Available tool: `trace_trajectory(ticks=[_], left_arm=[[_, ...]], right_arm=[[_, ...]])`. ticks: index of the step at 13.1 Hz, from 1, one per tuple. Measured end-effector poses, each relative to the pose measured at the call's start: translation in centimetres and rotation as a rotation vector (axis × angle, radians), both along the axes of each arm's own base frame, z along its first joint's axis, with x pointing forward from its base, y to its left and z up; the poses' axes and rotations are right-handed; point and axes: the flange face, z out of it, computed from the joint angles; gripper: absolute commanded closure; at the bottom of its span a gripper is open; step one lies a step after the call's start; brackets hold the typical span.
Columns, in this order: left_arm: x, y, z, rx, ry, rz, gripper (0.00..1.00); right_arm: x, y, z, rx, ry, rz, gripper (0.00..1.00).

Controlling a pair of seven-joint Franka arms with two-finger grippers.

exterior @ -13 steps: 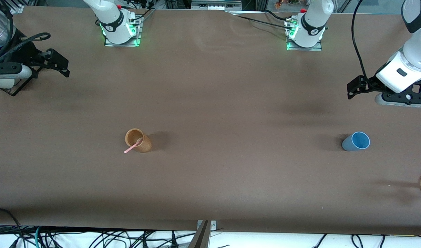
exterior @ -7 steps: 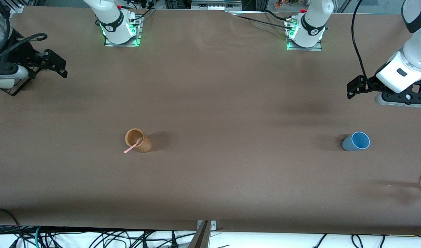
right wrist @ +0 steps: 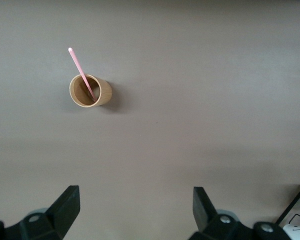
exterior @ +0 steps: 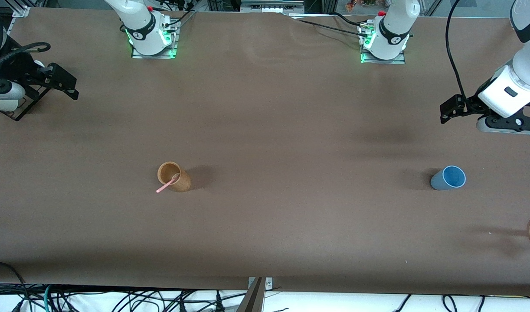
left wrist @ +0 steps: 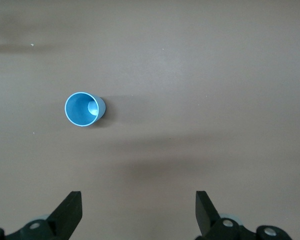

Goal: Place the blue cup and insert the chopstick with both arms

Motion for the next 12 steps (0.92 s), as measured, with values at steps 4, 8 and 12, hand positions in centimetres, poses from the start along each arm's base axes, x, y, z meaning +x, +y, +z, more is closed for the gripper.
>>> trace_trajectory(ticks=[4, 8, 12], left_arm=[[0.0, -0.2, 0.0, 0.0, 0.002, -0.004, 0.0], [0.0, -0.4, 0.0, 0.0, 0.001, -0.007, 0.0], [0.0, -1.0, 0.6, -0.001, -0.011, -0.016, 0.0]], right_arm=[[-0.3, 0.1, 0.7, -0.001, -0.004, 0.008, 0.0], [-0.6, 1.1, 0.8, -0.001, 0.002, 0.03, 0.0], [2.1, 4.2, -3.0, 0.014, 0.01, 0.087, 0.0]])
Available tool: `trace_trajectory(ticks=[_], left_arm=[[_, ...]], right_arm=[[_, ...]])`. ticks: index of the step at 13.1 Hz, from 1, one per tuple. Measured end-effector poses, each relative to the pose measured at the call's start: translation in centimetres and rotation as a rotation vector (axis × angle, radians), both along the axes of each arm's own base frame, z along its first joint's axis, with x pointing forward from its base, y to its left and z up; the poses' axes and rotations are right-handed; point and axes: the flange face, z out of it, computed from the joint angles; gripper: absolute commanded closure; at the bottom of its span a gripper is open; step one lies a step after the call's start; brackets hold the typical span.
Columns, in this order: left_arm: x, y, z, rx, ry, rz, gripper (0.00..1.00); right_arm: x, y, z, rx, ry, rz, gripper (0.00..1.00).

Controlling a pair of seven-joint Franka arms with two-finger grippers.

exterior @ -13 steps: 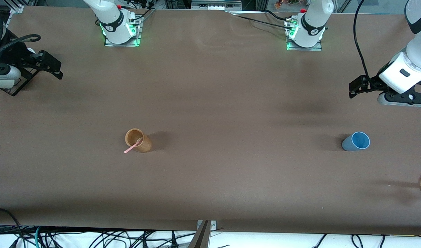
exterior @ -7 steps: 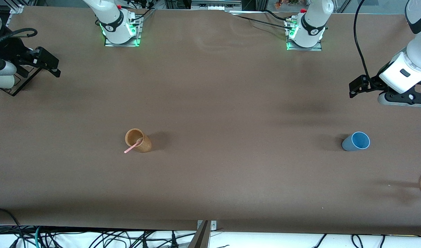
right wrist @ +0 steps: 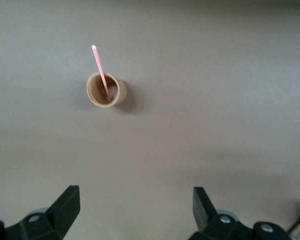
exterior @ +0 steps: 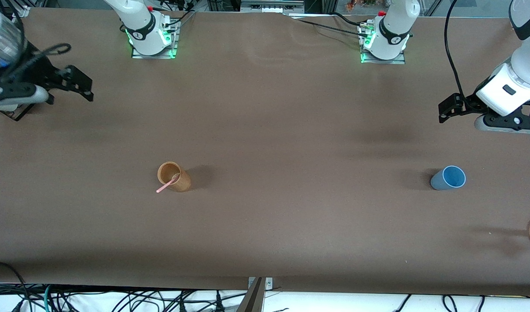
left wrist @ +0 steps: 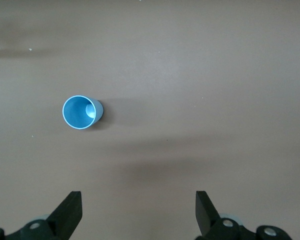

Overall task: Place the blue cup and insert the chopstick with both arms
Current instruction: 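Reach the right gripper to the pink chopstick in the tan cup and grasp it, then lift the chopstick with the right gripper while the left gripper grasps the blue cup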

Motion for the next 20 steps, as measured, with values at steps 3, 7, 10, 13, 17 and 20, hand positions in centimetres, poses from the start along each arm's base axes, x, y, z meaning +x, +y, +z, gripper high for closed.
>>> trace_trajectory(ticks=[3, 7, 10, 13, 17, 20], left_arm=[[0.0, -0.1, 0.0, 0.0, -0.001, 0.0, 0.0], [-0.1, -0.5, 0.0, 0.0, 0.004, -0.009, 0.0], [-0.1, -0.4, 0.0, 0.0, 0.006, -0.007, 0.0], [-0.1, -0.3, -0.1, 0.0, 0.009, -0.004, 0.0], [0.0, 0.0, -0.6, 0.0, 0.023, 0.0, 0.0], [0.7, 1.7, -2.5, 0.004, 0.067, 0.027, 0.0]], right_arm=[[3.8, 2.7, -5.2, 0.026, -0.028, 0.038, 0.01], [7.7, 4.9, -12.8, 0.048, -0.004, 0.045, 0.01], [10.3, 5.9, -18.1, 0.066, -0.026, 0.046, 0.02], [11.9, 6.8, -22.3, 0.08, -0.045, 0.049, 0.05], [12.7, 8.3, -25.3, 0.093, -0.067, 0.062, 0.25], [13.0, 8.4, -26.3, 0.093, -0.063, 0.061, 0.53]])
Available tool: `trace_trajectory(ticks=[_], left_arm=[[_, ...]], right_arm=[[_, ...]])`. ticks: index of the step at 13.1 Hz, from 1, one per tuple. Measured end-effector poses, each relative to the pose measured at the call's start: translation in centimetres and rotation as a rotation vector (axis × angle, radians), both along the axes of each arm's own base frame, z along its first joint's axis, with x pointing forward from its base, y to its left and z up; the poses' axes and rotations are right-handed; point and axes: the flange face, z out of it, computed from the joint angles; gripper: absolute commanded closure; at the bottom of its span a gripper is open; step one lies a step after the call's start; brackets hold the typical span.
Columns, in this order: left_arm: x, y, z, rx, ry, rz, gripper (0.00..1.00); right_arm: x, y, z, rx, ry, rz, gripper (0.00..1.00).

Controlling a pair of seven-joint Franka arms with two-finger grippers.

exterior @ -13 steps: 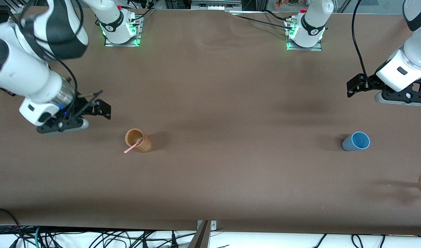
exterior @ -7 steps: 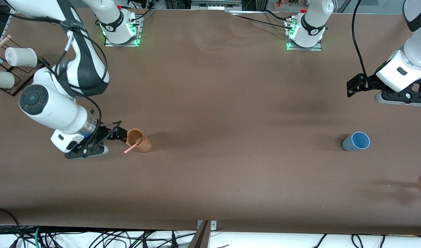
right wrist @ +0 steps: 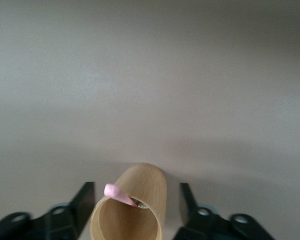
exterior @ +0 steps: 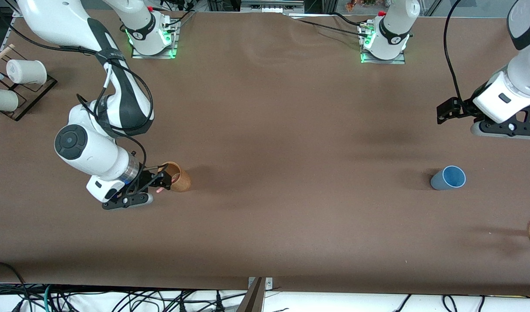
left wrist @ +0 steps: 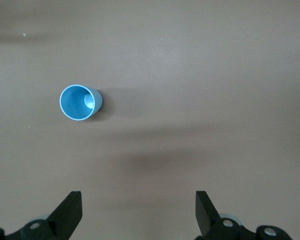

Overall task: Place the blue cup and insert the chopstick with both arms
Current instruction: 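Lift the chopstick with the right gripper while the left gripper grasps the blue cup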

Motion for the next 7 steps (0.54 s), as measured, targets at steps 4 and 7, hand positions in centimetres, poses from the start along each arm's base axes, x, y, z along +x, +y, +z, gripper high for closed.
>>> trace_trajectory(ticks=[4, 7], left_arm=[[2.9, 7.3, -5.5, 0.038, 0.011, 0.01, 0.0], [5.4, 13.1, -11.3, 0.02, -0.031, -0.057, 0.0]], right_arm=[[0.0, 0.7, 0.3, 0.001, -0.006, 0.009, 0.7], [-0.1, 0.9, 0.3, 0.002, -0.006, -0.001, 0.86]])
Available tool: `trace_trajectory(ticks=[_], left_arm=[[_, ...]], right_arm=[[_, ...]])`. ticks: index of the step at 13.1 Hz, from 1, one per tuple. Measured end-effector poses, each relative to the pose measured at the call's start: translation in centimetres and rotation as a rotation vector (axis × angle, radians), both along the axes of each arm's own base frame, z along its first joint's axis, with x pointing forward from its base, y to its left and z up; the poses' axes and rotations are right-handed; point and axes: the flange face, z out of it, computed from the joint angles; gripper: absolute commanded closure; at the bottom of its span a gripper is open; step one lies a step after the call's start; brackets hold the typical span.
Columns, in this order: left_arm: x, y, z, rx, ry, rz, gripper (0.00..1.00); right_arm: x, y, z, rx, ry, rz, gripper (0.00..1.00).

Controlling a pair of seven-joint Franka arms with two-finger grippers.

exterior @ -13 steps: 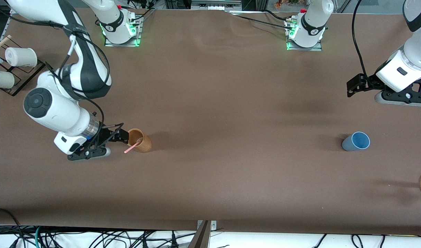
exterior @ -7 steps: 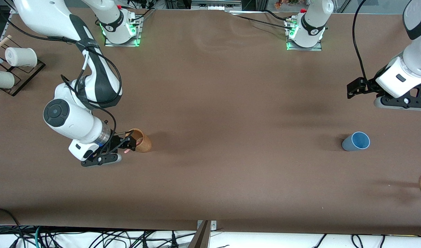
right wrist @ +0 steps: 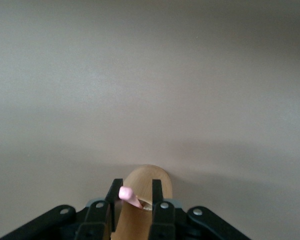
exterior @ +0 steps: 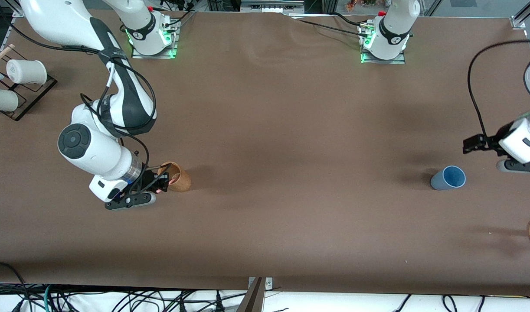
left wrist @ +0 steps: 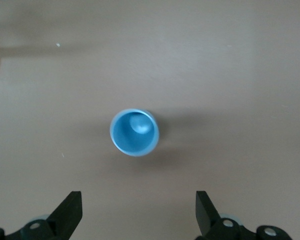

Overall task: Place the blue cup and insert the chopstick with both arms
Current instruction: 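Lift the chopstick with the right gripper while the left gripper grasps the blue cup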

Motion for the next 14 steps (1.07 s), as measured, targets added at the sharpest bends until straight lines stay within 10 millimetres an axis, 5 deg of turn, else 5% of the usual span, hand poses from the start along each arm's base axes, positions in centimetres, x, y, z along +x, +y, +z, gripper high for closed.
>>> trace_trajectory(ticks=[3, 6, 7, 9, 11, 14], left_arm=[[1.6, 4.4, -7.0, -0.017, -0.027, -0.049, 0.06], [1.8, 5.1, -12.1, -0.031, -0.021, -0.051, 0.09], [1.7, 5.1, -13.5, -0.035, -0.02, -0.051, 0.18], [1.4, 5.2, -16.3, -0.044, -0.009, -0.048, 0.51], [0.9, 5.3, -18.3, -0.055, 0.014, -0.056, 0.94], [0.8, 5.3, -18.9, -0.06, 0.021, -0.07, 1.0]], right_arm=[[-0.1, 0.4, 0.0, -0.006, -0.003, 0.004, 0.91], [-0.1, 0.5, 0.1, -0.007, -0.005, 0.004, 0.91], [0.0, 0.5, 0.3, -0.01, -0.003, 0.005, 0.91], [0.0, 0.4, 1.6, -0.025, 0.012, 0.011, 0.91], [0.0, 0.2, 5.4, -0.051, 0.036, 0.021, 0.91], [-1.2, -0.1, 12.6, -0.07, 0.067, 0.026, 0.91]])
